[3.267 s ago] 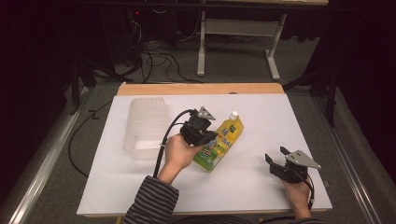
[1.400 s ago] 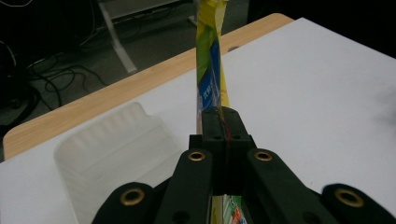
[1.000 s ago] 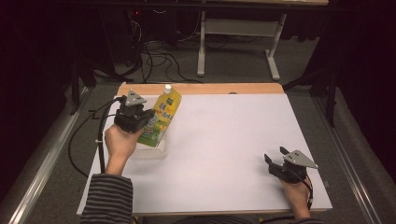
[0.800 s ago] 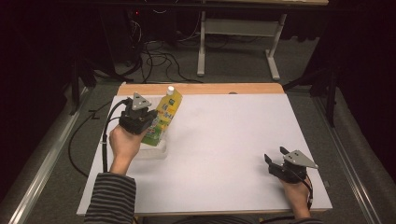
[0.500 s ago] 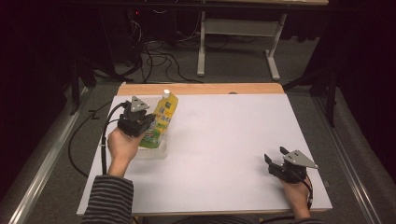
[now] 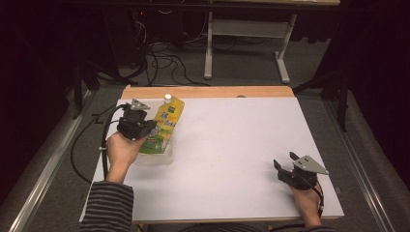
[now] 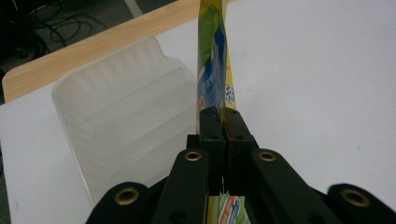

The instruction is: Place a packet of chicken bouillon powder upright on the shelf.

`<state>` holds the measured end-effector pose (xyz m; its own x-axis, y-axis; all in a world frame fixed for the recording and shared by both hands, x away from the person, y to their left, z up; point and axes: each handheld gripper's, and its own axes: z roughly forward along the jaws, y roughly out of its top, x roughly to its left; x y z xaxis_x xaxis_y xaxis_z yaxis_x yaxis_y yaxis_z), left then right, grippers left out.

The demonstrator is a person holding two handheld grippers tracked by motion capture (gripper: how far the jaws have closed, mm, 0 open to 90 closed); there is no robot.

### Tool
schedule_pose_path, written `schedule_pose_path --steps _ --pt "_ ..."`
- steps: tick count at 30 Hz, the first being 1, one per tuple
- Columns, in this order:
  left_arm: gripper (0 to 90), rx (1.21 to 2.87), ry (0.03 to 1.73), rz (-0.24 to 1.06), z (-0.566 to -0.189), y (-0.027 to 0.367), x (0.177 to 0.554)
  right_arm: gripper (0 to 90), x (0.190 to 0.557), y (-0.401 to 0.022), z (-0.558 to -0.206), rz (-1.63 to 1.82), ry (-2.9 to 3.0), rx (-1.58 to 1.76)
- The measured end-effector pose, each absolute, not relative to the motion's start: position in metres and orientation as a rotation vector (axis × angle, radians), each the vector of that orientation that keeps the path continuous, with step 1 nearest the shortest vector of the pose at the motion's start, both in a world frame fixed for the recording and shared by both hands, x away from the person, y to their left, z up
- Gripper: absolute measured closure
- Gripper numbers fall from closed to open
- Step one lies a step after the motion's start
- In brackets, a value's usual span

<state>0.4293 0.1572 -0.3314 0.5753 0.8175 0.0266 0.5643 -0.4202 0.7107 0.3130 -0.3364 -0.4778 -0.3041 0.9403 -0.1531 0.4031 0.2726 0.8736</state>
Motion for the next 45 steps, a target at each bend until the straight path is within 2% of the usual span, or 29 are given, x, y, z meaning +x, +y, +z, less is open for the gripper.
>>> schedule_pose_path --steps 17,23,32,40,45 --pt "81.1 2.329 1.187 0.368 -0.342 0.135 0.460 32.3 0.313 -0.337 -0.478 0.978 1.839 1.218" --pt "85.8 2.356 1.186 0.399 -0.342 0.131 0.459 32.4 0.313 -0.337 -0.478 0.981 1.839 1.217" --pt "87.3 2.297 1.114 0.462 -0.345 0.137 0.448 32.4 0.313 -0.337 -0.478 0.979 1.838 1.216" --pt "87.6 2.153 0.987 0.590 -0.355 0.145 0.438 32.4 0.313 -0.336 -0.478 0.970 1.841 1.222" --pt "87.5 2.095 0.954 0.596 -0.363 0.150 0.436 32.4 0.313 -0.335 -0.478 0.962 1.844 1.219"
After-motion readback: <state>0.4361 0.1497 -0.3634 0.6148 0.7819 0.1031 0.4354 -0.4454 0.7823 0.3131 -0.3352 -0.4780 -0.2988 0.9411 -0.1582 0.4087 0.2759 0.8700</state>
